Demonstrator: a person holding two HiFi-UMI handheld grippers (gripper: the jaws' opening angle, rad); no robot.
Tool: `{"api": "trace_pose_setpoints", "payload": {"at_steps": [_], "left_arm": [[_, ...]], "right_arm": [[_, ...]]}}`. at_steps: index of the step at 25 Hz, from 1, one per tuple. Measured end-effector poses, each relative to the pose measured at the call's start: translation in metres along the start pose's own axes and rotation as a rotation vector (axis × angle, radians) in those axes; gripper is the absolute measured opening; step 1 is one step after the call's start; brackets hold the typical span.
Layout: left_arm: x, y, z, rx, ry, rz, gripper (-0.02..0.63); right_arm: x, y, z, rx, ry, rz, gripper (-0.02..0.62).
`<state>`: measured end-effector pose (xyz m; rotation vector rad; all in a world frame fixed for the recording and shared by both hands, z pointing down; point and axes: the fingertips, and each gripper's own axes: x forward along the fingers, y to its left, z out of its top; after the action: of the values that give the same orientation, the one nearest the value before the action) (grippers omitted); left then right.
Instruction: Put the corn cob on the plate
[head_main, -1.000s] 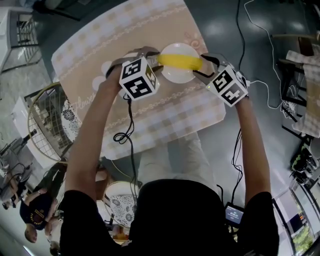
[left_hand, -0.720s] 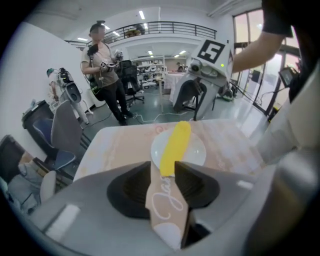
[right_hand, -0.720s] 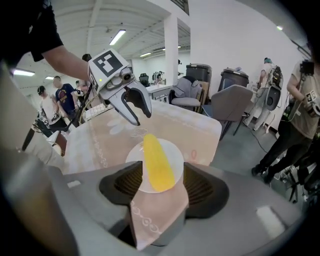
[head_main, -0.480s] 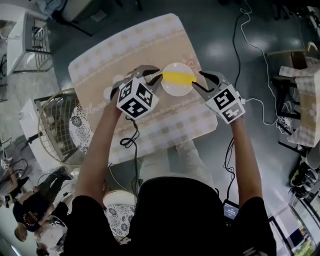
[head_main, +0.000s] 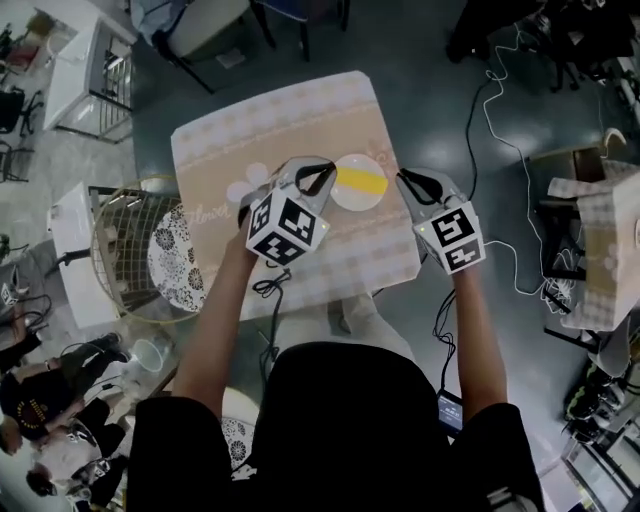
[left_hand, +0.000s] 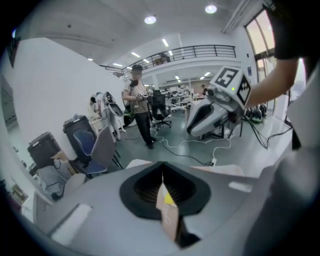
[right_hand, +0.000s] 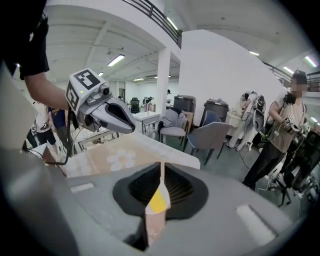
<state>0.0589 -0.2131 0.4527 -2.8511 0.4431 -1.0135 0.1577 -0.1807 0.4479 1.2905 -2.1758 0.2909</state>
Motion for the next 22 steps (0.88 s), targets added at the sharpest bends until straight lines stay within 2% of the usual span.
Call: {"api": "trace_pose_setpoints", "payload": {"at_steps": [6,13,22], "left_arm": [[-0.042,-0.001,0.02,-0.11,-0.071,0.12,0.009],[-0.082,-0.02,0.061,-0.201,-0.212,0.169,0.009],[-0.112,-0.042,0.092,-0.297,-0.329,0.297,0.009]], "right_arm": [[-0.027,0.003,0.031,0.003,-0.081,-0.024,0.003],[-0.062,0.014,0.064,0.027,-0.21,-0.015,0.003],[-0.088,0.04,0.098,-0.023,-0.364,0.14,0.002]]}}
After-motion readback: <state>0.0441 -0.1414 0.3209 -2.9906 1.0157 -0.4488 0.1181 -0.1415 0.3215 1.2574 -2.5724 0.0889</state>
